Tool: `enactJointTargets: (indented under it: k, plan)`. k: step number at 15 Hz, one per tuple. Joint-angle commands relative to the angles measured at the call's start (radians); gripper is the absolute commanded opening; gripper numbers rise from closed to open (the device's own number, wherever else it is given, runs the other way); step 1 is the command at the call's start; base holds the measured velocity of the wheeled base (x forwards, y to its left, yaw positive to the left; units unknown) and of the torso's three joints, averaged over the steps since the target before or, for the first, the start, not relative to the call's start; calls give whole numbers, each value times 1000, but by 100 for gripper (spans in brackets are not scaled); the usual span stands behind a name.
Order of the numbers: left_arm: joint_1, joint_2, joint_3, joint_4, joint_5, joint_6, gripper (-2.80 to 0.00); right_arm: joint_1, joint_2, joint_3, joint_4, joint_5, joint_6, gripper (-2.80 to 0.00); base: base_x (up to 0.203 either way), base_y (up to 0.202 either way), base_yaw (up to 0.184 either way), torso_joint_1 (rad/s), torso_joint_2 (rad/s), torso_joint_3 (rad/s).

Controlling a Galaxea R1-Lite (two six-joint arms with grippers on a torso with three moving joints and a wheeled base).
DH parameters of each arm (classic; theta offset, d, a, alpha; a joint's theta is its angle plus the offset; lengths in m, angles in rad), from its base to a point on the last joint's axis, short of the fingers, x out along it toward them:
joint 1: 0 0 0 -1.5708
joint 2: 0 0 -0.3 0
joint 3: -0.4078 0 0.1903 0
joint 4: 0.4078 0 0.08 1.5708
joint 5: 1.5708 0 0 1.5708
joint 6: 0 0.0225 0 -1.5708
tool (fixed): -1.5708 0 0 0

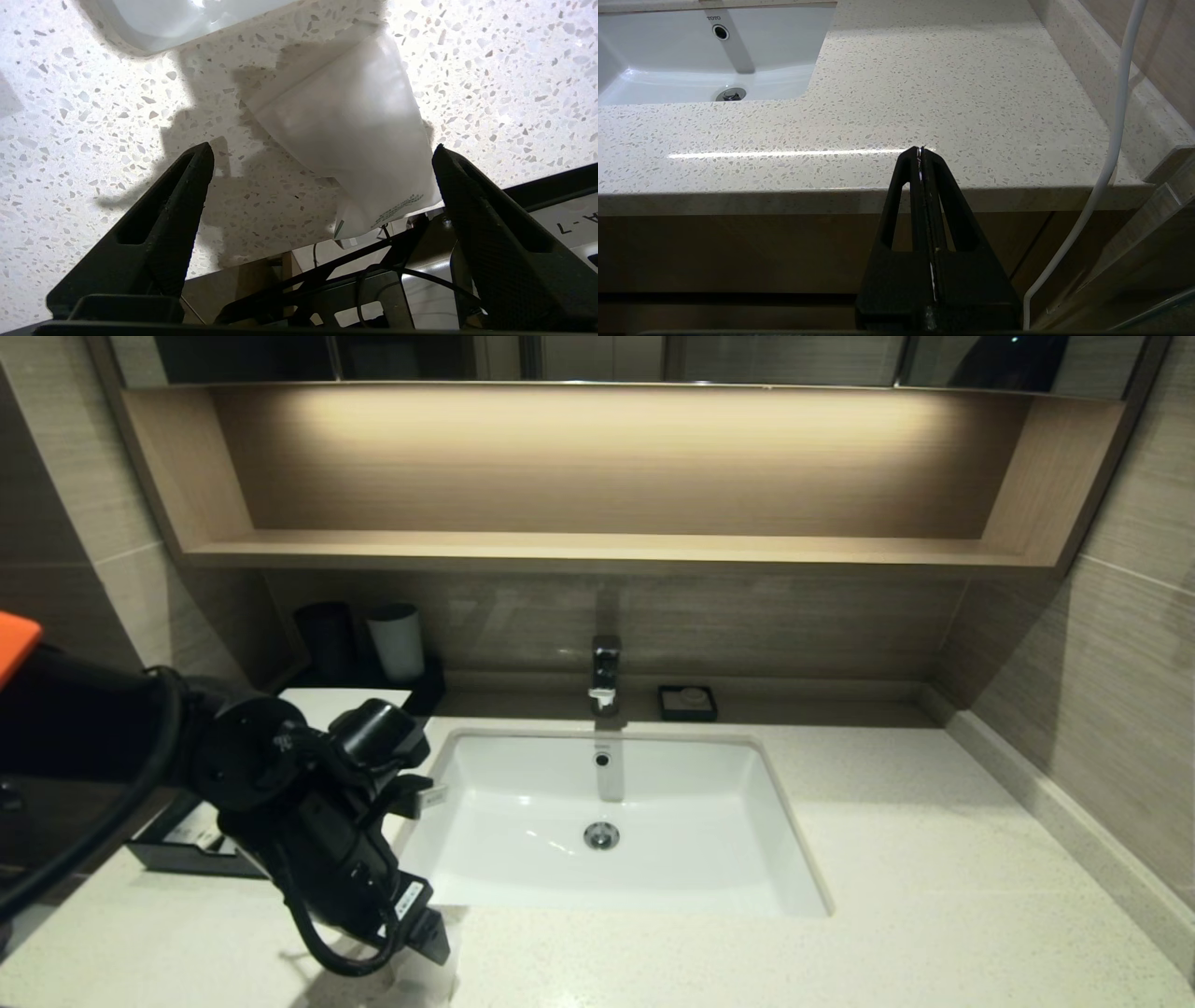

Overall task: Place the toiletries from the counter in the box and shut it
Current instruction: Pick up the bathroom toiletry

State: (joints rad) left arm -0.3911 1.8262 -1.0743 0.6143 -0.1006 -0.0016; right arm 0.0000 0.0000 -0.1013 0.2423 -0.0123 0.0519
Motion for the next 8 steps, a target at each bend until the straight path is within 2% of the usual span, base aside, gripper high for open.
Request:
enactJointTargets:
  k: [1, 5, 6, 7, 8]
  plan:
    - [1, -1, -1, 2, -16, 25, 0, 0, 0, 0, 2, 0, 0, -280, 0, 0, 0, 0, 0, 0]
    - [1, 15, 18, 15, -36, 61, 0, 0, 0, 0, 2, 0, 0, -280, 0, 0, 0, 0, 0, 0]
    - [1, 19, 31, 8, -34, 65, -134, 0, 0, 0, 2, 0, 0, -280, 0, 0, 0, 0, 0, 0]
    - [2, 24, 38, 3, -34, 76, -280, 1, 0, 0, 2, 0, 0, -280, 0, 0, 0, 0, 0, 0]
    - [3, 27, 42, 4, -34, 90, -280, 0, 0, 0, 2, 0, 0, -280, 0, 0, 0, 0, 0, 0]
